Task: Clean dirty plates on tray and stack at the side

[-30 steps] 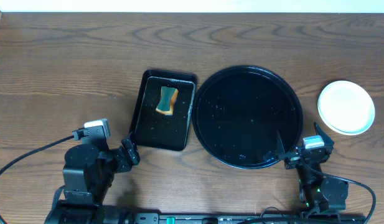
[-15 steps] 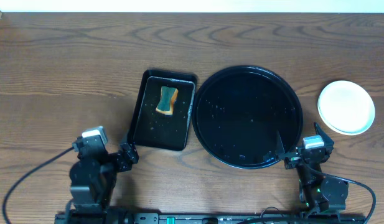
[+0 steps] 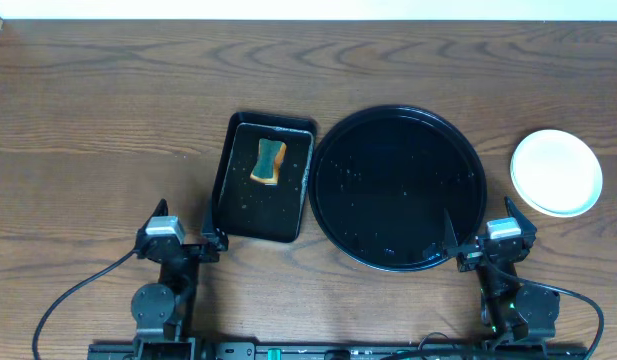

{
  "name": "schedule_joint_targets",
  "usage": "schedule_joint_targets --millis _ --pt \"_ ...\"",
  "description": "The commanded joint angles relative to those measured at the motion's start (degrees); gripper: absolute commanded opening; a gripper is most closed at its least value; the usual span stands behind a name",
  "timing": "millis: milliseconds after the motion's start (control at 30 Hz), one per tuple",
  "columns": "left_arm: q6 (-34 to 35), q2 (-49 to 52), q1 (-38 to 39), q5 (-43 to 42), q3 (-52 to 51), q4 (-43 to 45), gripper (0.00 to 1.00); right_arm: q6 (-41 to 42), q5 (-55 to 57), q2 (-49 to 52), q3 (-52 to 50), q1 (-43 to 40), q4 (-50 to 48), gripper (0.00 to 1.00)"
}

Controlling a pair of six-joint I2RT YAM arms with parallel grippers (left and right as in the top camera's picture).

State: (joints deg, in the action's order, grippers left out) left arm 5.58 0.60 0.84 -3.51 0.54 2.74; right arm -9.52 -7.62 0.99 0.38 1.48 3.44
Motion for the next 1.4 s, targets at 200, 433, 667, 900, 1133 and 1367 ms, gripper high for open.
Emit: schedule_joint_targets --millis 200,433,667,900,1133,1367 --pt "-3.2 -0.5 -0.3 -0.3 -0.3 -6.5 0.86 -0.4 0.5 -0.1 -0.1 0.4 0.2 0.99" --pt "-3.2 -0.4 -0.3 -0.3 -0.3 -6.5 0.86 -0.4 0.5 -0.1 -0.1 0.4 0.2 0.99" --pt "-3.2 -0.4 -0.3 -0.3 -0.3 -6.5 0.86 -0.4 0.5 -0.1 -0.1 0.4 0.2 0.99" --pt "-3.2 -0.4 -0.3 -0.3 -0.3 -6.5 0.86 -0.4 0.5 -0.1 -0.1 0.4 0.2 0.99" --pt "-3.2 -0.4 -0.3 -0.3 -0.3 -6.5 0.86 -0.4 0.5 -0.1 -0.1 0.4 0.2 0.99" --pt "-3.2 -0.4 -0.3 -0.3 -0.3 -6.5 0.86 -0.4 0.5 -0.1 -0.1 0.4 0.2 0.99"
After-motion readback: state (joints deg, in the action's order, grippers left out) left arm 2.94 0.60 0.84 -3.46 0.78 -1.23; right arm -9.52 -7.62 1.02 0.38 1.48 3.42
